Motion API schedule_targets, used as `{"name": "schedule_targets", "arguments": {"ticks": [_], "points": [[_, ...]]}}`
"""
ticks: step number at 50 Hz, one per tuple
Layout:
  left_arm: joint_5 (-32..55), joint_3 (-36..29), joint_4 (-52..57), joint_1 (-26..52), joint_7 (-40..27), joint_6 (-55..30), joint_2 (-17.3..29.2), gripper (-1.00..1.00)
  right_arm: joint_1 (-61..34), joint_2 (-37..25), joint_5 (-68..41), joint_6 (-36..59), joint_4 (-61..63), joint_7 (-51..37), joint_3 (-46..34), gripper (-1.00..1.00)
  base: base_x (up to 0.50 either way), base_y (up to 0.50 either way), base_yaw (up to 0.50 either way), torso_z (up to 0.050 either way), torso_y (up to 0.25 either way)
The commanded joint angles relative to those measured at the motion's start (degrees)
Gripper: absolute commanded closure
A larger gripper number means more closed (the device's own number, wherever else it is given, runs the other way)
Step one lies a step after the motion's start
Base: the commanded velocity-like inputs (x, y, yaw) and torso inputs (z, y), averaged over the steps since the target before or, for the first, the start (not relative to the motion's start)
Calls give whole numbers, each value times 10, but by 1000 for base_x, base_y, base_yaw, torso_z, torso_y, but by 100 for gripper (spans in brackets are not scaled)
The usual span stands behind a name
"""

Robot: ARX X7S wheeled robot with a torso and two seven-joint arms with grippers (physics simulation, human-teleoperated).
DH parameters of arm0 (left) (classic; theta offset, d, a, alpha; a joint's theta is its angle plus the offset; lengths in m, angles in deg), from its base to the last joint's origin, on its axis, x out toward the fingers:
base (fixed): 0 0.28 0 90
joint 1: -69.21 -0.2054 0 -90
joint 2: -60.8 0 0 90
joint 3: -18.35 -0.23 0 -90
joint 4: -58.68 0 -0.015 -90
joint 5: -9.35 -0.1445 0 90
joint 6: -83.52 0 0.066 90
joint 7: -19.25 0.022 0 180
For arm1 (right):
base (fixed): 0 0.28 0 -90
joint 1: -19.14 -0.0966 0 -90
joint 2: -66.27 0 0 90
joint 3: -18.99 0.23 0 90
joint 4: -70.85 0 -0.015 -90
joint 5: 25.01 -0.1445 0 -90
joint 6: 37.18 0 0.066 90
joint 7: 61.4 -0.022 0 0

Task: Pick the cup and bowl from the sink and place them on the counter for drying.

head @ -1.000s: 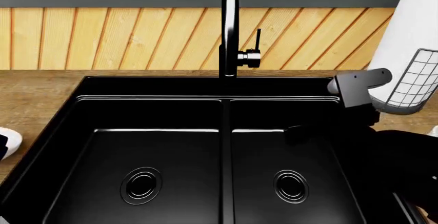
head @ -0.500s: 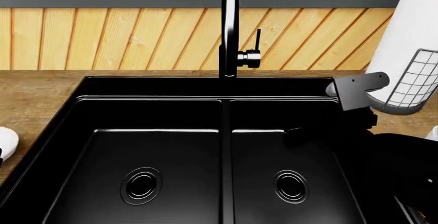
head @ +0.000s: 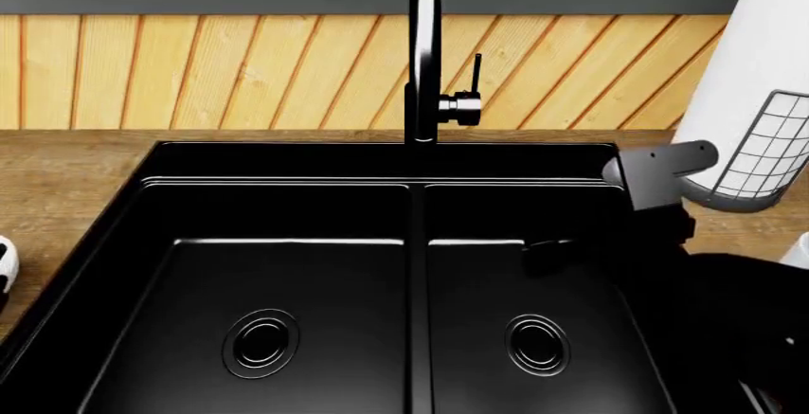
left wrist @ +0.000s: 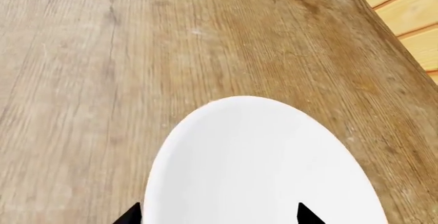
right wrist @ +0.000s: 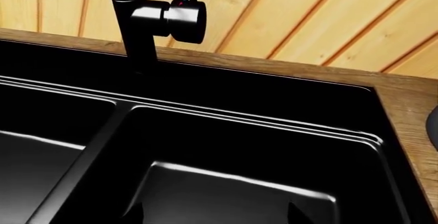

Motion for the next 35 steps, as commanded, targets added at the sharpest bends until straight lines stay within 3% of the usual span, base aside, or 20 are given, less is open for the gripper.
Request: {"name": "schedule_targets", "arguments": {"ticks": [1,17,18,20,30,32,35], "points": [[-12,-15,17,6,-15,-5,6,-100,12,-3,0,-9,2,1,3,-100,0,0,0,0,0],[-12,-20,47,12,-29,-26,15,-100,16,-2,0,-15,1,3,3,-100,0,0,0,0,0],[0,-66,133,16,-30,-91,44,-100,10,-5,1,-11,0,4,3,-100,0,0,0,0,0],[5,-69,151,22,-34,-105,46,-100,6,-4,-1,-11,0,3,4,-100,0,0,0,0,0],[33,-83,162,52,-23,-132,33,-100,5,-4,-2,-10,0,3,2,-100,0,0,0,0,0],[24,-110,168,56,-15,-130,53,-100,4,-4,-2,-10,0,3,2,-100,0,0,0,0,0],[33,-101,175,63,-16,-139,51,-100,6,-4,-2,-11,1,4,3,-100,0,0,0,0,0]]}}
